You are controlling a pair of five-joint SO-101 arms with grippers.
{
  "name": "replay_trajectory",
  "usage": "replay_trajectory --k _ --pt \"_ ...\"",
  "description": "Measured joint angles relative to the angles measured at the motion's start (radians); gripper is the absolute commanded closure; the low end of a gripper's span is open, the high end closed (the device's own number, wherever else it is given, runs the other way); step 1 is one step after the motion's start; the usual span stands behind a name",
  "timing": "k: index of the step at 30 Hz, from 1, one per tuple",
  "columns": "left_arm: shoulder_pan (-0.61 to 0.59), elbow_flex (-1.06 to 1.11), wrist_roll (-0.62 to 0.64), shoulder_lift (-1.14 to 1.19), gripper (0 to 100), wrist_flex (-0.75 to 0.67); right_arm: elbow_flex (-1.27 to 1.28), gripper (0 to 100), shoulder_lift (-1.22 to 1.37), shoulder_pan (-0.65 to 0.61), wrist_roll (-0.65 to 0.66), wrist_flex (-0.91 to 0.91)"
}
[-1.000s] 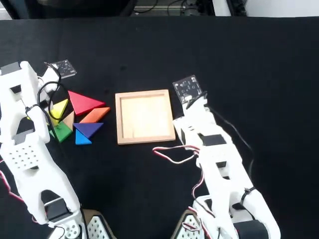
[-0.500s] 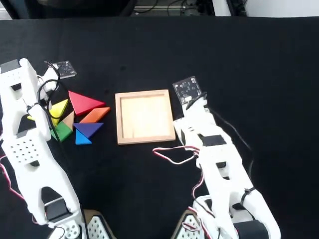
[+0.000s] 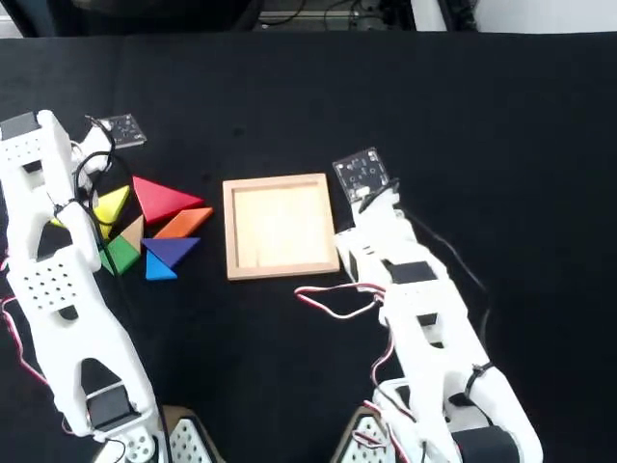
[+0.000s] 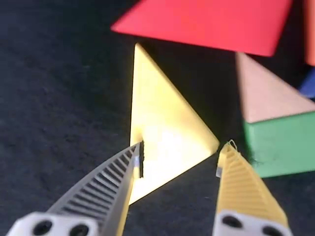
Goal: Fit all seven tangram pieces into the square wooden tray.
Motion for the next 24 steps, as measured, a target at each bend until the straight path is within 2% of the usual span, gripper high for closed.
replay_trajectory --k 6,19,24 --pt "0.009 -0.129 0.003 0.052 74 0.031 0.0 98.7 0.0 0.0 0.0 0.0" --pt "0.014 -0.203 0.003 0.121 74 0.02 0.0 98.7 0.0 0.0 0.0 0.0" --pt "0.017 -0.295 0.003 0.115 69 0.16 0.0 98.7 0.0 0.0 0.0 0.0"
